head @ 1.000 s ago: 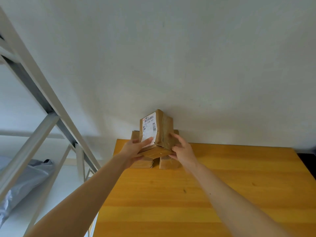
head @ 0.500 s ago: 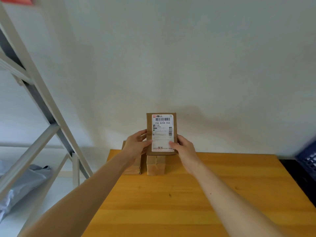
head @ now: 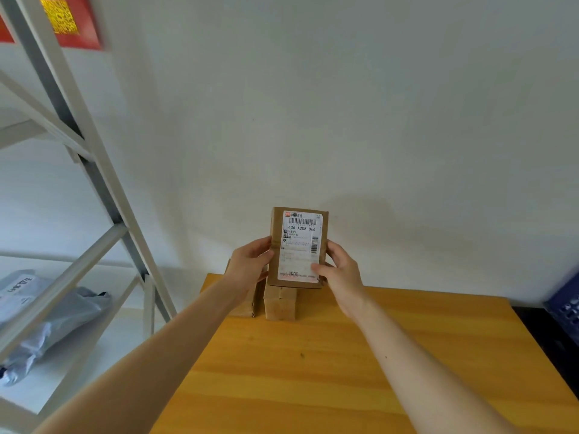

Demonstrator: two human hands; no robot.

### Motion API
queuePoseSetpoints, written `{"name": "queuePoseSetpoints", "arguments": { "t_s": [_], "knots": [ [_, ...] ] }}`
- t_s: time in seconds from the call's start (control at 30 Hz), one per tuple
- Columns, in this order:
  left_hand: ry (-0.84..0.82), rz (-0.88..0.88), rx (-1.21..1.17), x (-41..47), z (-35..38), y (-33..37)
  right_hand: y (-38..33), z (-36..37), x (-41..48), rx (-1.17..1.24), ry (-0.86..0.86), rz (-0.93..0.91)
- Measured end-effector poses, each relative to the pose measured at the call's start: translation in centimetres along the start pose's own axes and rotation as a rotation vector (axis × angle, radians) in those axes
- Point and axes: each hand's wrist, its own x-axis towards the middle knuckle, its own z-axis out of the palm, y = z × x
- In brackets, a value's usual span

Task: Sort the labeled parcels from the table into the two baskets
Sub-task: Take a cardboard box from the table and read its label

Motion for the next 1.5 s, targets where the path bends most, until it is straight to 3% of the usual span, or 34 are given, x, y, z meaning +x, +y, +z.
{"name": "queuePoseSetpoints", "arguments": {
  "t_s": [0.2,0.7,1.17,1.5],
  "knots": [
    [-0.022,0.031,0.026,-0.7,0.1,0.5,-0.6,0.0,-1.4,-0.002,0.028,-0.017],
    [-0.358,0.044,0.023,-1.6,2.4,-1.3,-0.3,-1.7,-8.6,-0.047,0.346,0.004],
    [-0.77,0.05,0.053,-10.9,15.1,-3.4,-0.5,-11.1,-23.9,-0.085,0.709,0.052],
    [-0.887,0.067,0.121,-21.8,26.7,-4.0,-0.4,-21.5,-35.4,-0.053,0.874,0.036]
  ]
}}
